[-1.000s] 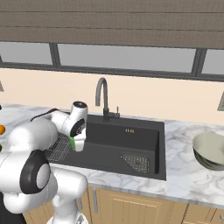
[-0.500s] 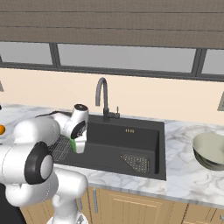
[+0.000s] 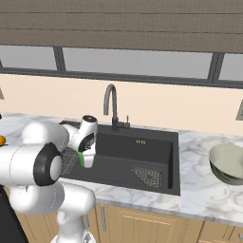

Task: Remove the orange and lime from the sink. Then move the bowl and cup from the counter to the sink for washing.

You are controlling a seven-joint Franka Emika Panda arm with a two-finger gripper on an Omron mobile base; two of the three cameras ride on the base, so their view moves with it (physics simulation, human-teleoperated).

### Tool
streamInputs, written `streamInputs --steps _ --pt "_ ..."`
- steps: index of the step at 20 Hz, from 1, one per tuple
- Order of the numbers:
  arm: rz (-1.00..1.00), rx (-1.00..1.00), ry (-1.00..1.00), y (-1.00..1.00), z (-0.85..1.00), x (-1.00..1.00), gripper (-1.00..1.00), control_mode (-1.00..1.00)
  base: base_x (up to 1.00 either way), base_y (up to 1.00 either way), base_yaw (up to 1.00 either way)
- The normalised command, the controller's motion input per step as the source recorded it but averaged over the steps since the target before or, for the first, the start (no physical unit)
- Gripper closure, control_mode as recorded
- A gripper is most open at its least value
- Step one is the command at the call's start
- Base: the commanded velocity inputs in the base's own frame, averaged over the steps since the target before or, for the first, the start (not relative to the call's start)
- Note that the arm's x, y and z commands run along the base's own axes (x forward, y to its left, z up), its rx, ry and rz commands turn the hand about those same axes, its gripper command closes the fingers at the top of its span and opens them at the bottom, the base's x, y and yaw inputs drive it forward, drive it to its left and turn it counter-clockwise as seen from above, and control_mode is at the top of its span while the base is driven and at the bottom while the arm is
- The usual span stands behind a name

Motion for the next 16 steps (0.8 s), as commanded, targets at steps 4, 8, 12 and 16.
streamInputs --steps 4,8,12,16 --pt "0.0 0.0 0.0 -0.03 -0.15 0.08 1.0 -1.0 0.0 0.0 0.0" --pt "0.0 0.0 0.0 -0.03 -0.14 0.04 1.0 -1.0 0.0 0.0 0.0" --pt "0.0 0.0 0.0 -0.03 -0.14 0.02 1.0 -1.0 0.0 0.0 0.0" --pt "0.0 0.0 0.0 0.0 -0.18 0.01 1.0 -1.0 0.0 0.0 0.0"
